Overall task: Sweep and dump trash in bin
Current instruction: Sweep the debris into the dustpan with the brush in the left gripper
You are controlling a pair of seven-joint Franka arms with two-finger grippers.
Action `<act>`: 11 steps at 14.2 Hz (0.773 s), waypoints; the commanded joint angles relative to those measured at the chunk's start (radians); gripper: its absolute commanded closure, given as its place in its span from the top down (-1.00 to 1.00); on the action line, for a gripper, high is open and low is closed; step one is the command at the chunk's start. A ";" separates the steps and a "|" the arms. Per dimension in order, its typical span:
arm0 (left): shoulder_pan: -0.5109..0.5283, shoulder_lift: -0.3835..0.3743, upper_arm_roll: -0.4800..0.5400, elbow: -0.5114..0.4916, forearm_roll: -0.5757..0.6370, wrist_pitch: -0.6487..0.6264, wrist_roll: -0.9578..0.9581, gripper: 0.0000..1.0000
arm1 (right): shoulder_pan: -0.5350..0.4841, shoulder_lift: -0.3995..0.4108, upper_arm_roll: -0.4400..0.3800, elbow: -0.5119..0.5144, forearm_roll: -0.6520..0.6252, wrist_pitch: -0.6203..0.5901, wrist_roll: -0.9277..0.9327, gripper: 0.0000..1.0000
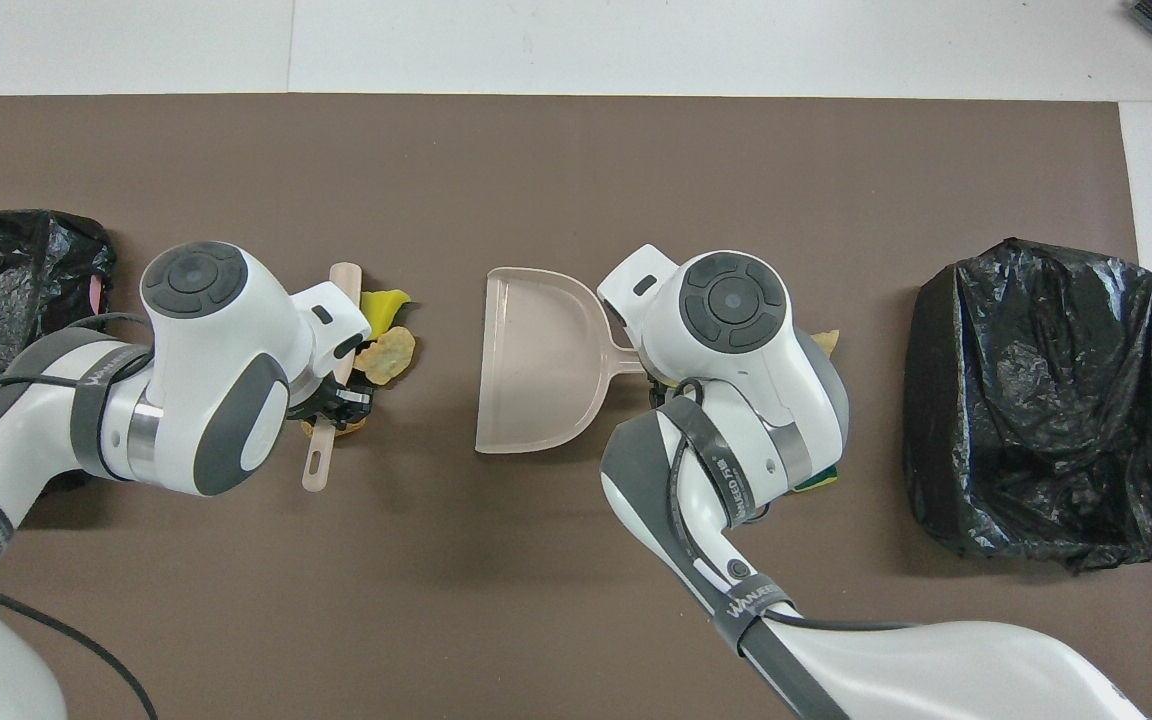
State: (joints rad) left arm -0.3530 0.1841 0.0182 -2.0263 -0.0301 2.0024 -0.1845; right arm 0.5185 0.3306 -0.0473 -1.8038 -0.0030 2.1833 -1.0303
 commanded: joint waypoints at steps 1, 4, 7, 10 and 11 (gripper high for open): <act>-0.064 -0.022 0.013 -0.020 -0.074 -0.001 -0.036 -1.00 | 0.021 0.007 0.007 -0.017 0.024 0.059 -0.021 -1.00; -0.125 -0.020 0.011 -0.008 -0.122 0.001 -0.087 -1.00 | 0.025 0.014 0.007 -0.017 0.025 0.065 -0.013 -1.00; -0.147 -0.035 0.005 0.015 -0.163 -0.010 -0.088 -1.00 | 0.026 0.016 0.007 -0.017 0.024 0.066 -0.005 -1.00; -0.104 -0.106 0.029 0.070 -0.195 -0.137 -0.090 -1.00 | 0.026 0.016 0.006 -0.017 0.024 0.064 -0.005 -1.00; -0.054 -0.136 0.028 0.071 -0.195 -0.183 -0.090 -1.00 | 0.025 0.016 0.006 -0.017 0.024 0.064 -0.007 -1.00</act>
State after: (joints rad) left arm -0.4759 0.1273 0.0351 -1.9604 -0.2063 1.9154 -0.2773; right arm 0.5443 0.3461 -0.0461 -1.8085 -0.0001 2.2218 -1.0302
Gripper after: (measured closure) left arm 0.740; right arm 0.674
